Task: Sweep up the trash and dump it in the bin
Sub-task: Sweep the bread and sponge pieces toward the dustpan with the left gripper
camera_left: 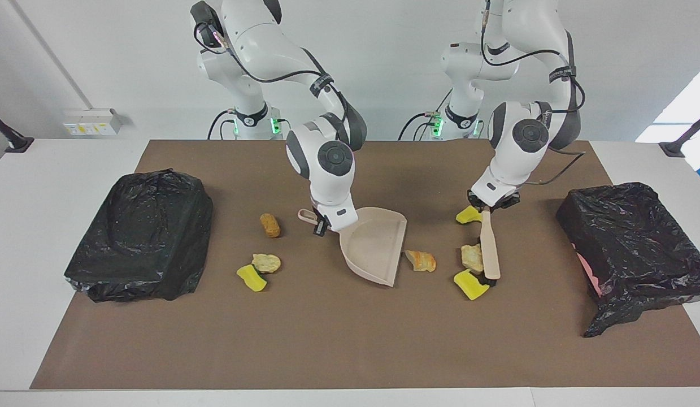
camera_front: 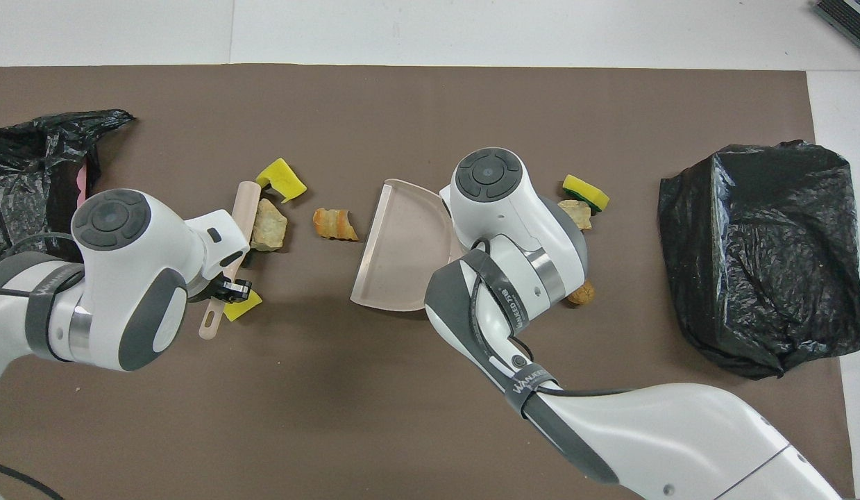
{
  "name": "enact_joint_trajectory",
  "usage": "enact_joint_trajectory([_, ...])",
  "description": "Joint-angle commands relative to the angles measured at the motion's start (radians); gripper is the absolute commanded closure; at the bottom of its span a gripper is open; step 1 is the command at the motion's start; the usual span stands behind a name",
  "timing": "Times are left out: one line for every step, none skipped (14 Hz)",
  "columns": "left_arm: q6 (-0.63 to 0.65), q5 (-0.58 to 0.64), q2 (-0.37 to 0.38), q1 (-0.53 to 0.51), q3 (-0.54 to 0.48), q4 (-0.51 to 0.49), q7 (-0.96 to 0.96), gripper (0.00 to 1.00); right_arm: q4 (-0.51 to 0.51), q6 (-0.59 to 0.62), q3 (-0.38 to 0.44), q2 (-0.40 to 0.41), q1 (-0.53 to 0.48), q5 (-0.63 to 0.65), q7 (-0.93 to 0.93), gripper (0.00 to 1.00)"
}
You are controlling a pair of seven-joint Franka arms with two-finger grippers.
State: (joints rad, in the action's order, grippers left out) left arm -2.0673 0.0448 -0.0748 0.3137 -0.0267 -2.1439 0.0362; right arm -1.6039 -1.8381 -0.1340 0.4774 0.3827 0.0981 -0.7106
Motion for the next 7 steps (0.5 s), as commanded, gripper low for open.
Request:
enact_joint_trajectory([-0.025,-0.071,0.017,0.102,-0.016,-0.021,-0.007,1.00,-0.028,0.040,-0.009,-0.029,0.021,0.026,0.063,1.00])
enact_joint_trajectory([-0.033,-0.101,0.017,0.125,-0.015,-0.021,-0.010,1.00,-0.021,0.072,-0.007,-0.031,0.028,0.028,0.066,1.00])
enact_joint_trajectory([-0.043,-0.137,0.018,0.151,-0.015,-0.019,-0.007,1.00,-0.019,0.091,-0.009,-0.031,0.030,0.028,0.071,1.00])
enact_joint_trajectory([-0.053,-0.154,0.018,0.180,-0.013,-0.019,-0.022,1.00,-0.019,0.091,-0.009,-0.033,0.031,0.028,0.072,1.00])
enact_joint_trajectory([-0.062,-0.154,0.018,0.218,-0.015,-0.013,-0.021,1.00,-0.019,0.089,-0.009,-0.034,0.031,0.028,0.080,1.00])
enact_joint_trajectory([-0.053,-0.155,0.017,0.228,-0.013,-0.007,-0.021,1.00,-0.021,0.086,-0.009,-0.033,0.031,0.026,0.086,1.00])
enact_joint_trajectory([-0.040,-0.155,0.017,0.229,-0.007,-0.001,-0.018,1.00,-0.019,0.083,-0.009,-0.033,0.031,0.026,0.088,1.00])
